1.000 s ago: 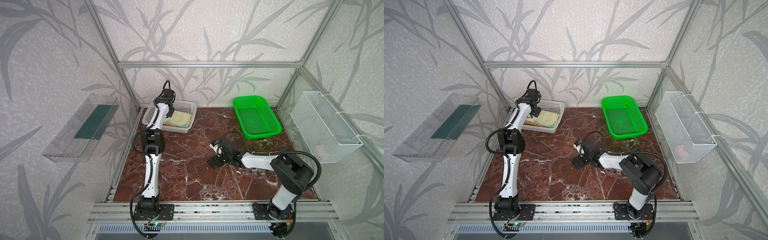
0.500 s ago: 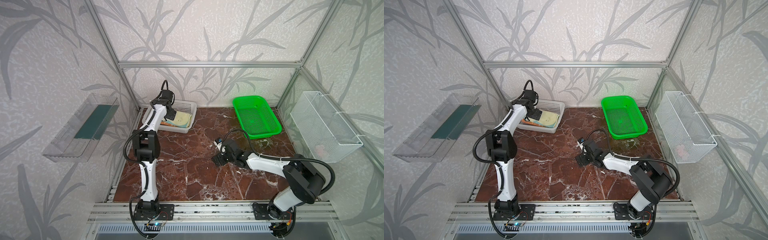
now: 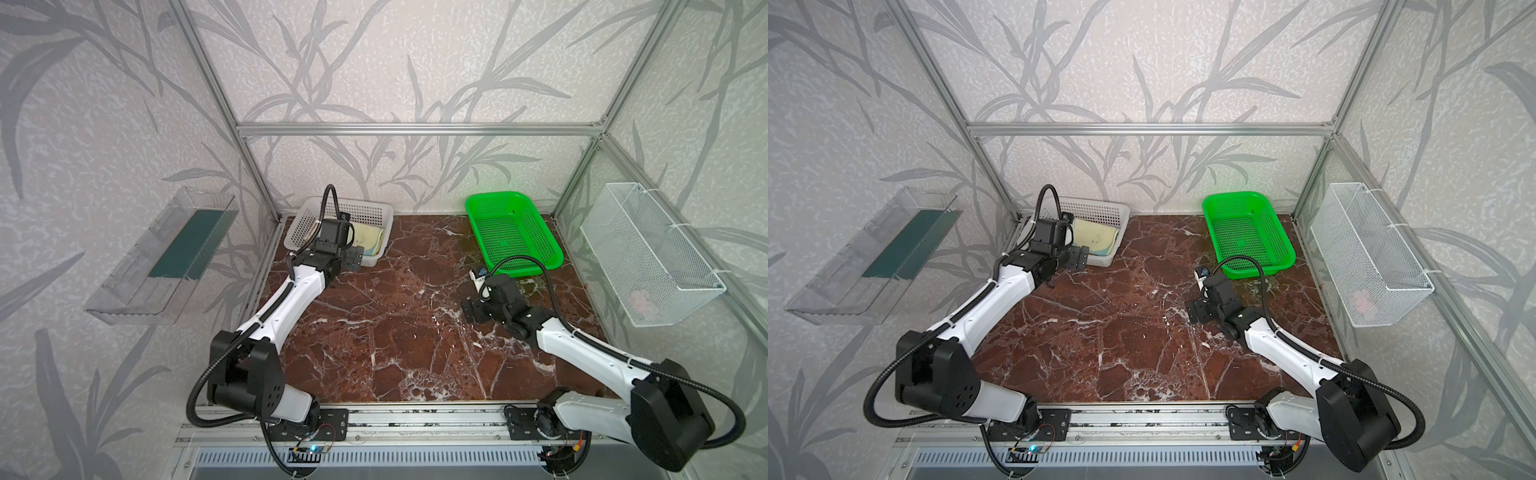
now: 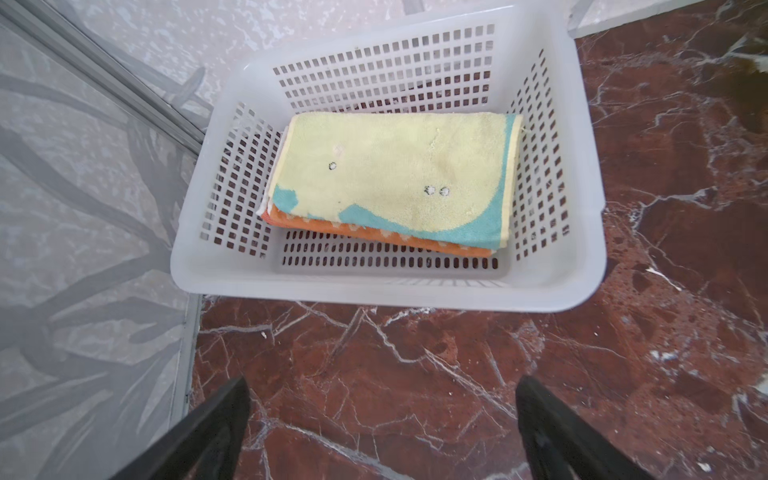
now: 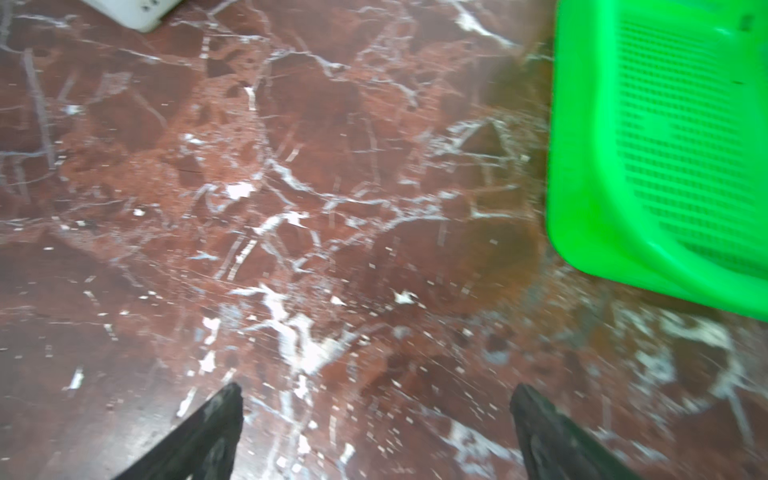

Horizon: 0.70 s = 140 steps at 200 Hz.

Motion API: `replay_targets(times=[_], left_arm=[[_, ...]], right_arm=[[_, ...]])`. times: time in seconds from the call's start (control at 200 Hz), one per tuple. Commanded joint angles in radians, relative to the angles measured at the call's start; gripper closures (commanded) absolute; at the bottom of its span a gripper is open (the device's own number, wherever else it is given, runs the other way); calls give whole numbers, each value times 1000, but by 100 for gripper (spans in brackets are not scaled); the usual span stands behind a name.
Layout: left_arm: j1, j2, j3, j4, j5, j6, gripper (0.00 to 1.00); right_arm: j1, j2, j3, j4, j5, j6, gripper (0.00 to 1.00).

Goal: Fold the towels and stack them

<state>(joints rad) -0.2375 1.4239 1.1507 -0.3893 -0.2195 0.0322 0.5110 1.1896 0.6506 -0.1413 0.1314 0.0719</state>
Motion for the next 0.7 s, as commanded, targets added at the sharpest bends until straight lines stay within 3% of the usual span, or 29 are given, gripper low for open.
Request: replay_targets(times=[0.0, 0.18, 0.295, 0.51, 0.58, 0.695], left_arm=[[-15, -92, -87, 48, 39, -77, 1], [-56, -203, -207, -1, 50, -133, 1], [-96, -284, -328, 31, -18, -174, 1], [-106, -353, -589, 280, -187, -144, 1], [-105, -355, -591, 282, -203, -133, 1], [-103, -367, -650, 426, -218, -80, 1]], right_arm=[[-53, -67, -18, -61, 0, -33, 1], [-178, -119, -49, -59, -16, -63, 1], [-258, -110, -72, -17, -34, -55, 1], [-348, -42, -193, 317, -55, -48, 1], [-362, 9, -197, 375, -30, -90, 1], [-385, 94, -215, 510, -22, -145, 1]])
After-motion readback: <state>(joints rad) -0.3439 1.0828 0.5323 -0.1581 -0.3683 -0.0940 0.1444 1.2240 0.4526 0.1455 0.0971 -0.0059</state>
